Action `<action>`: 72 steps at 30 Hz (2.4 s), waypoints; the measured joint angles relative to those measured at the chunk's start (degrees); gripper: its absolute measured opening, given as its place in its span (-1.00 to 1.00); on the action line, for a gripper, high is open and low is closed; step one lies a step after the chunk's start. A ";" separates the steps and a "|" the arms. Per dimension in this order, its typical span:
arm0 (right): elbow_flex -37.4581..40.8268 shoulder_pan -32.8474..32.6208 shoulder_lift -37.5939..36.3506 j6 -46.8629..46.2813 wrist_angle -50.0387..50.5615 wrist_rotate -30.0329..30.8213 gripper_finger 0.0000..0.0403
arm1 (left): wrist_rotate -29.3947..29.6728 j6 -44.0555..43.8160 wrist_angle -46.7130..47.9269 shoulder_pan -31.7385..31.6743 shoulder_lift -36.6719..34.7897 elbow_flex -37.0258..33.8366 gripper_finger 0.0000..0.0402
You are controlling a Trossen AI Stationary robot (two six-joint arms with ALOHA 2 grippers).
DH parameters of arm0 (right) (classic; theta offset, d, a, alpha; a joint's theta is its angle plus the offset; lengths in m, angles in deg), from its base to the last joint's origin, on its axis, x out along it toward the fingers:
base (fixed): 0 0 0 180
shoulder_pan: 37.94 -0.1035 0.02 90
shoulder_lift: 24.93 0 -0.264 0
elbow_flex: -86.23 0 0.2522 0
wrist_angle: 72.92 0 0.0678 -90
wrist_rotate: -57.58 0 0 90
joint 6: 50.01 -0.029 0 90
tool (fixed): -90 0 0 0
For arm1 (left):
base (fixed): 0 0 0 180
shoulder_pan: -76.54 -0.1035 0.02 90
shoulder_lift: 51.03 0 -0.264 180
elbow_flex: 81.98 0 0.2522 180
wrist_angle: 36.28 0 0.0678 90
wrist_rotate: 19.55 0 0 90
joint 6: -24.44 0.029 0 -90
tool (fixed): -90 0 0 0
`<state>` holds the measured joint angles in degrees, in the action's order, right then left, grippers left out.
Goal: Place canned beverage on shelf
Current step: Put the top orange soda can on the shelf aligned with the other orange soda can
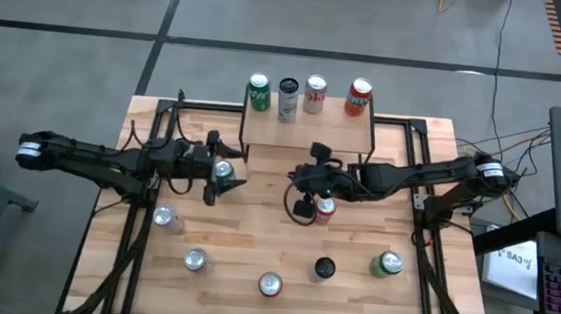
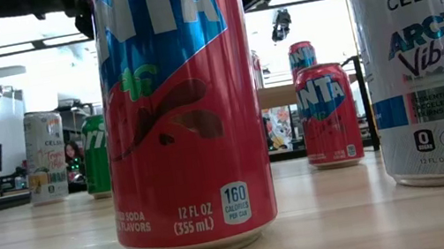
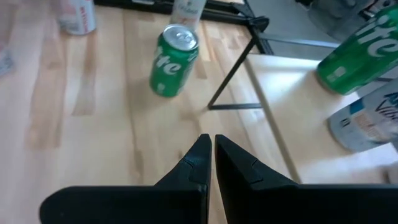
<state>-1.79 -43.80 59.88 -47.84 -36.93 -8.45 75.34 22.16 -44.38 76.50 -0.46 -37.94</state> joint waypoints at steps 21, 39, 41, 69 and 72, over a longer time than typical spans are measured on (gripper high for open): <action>0.00 -8.54 -2.35 -16.85 19.80 -0.45 -0.94 | -1.57 0.11 -8.75 3.02 4.74 0.07 0.60; 0.00 -12.79 -2.35 -25.68 33.63 -6.64 -0.94 | -1.68 3.46 -9.73 3.00 14.99 4.87 0.60; 0.00 -12.79 -2.35 -25.78 35.59 -7.31 -0.94 | -1.52 3.84 -9.38 3.00 15.79 5.58 0.60; 0.01 -13.01 -5.31 -31.31 46.14 -10.02 -0.94 | 0.63 3.71 -5.68 3.00 17.46 7.23 0.60; 0.00 -13.01 -5.13 -30.64 44.90 -9.05 -0.94 | 0.62 3.70 -5.55 3.00 17.44 7.23 0.60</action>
<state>-1.79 -56.81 54.75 -78.48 7.98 -17.50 75.96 25.86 -49.93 79.50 16.98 -30.70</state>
